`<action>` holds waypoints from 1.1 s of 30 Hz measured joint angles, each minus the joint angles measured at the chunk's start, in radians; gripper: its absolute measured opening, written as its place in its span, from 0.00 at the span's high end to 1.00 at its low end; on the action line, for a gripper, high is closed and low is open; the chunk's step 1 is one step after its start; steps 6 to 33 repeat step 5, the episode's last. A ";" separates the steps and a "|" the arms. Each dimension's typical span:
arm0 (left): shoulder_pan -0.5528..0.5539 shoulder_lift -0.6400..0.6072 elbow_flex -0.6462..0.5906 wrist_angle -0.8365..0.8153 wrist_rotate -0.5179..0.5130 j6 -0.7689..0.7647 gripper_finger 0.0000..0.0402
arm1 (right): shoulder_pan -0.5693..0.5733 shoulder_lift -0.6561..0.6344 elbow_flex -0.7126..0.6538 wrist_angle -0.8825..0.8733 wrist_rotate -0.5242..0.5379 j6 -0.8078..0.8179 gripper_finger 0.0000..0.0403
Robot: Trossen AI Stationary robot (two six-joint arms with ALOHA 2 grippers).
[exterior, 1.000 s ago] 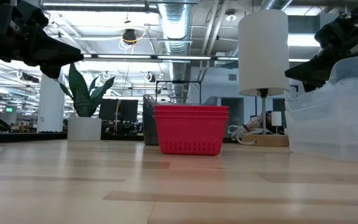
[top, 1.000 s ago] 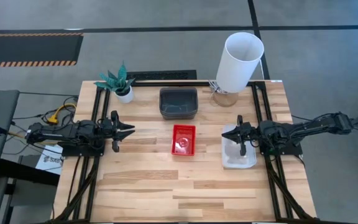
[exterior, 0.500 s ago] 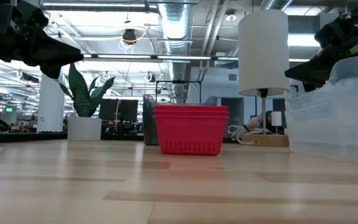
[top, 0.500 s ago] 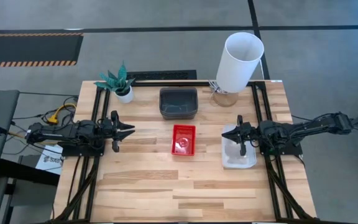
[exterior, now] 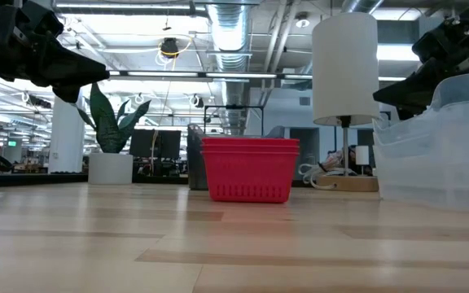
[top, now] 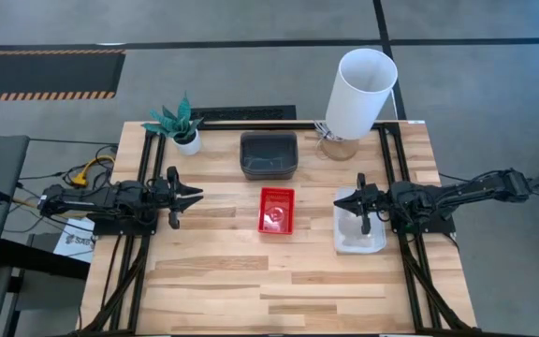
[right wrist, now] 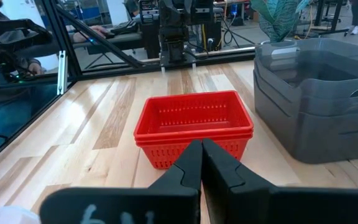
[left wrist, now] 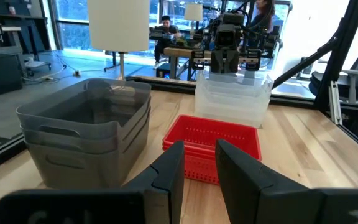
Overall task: Stack baskets by color
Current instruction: Return to Home Position
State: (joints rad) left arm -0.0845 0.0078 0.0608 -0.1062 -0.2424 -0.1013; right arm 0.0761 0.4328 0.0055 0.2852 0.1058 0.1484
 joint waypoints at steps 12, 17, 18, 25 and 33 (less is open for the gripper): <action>0.000 0.000 0.000 0.000 0.000 0.000 0.81 | 0.000 0.000 0.000 0.000 0.000 0.000 0.94; 0.000 0.000 0.000 0.000 0.000 0.000 0.81 | 0.000 0.000 0.000 0.000 0.000 0.000 0.94; 0.000 0.000 0.000 0.000 0.000 0.000 0.81 | 0.000 0.000 0.000 0.000 0.000 0.000 0.94; 0.000 0.000 0.000 0.000 0.000 0.000 0.81 | 0.000 0.000 0.000 0.000 0.000 0.000 0.94; 0.000 0.000 0.000 0.000 0.000 0.000 0.81 | 0.000 0.000 0.000 0.000 0.000 0.000 0.94</action>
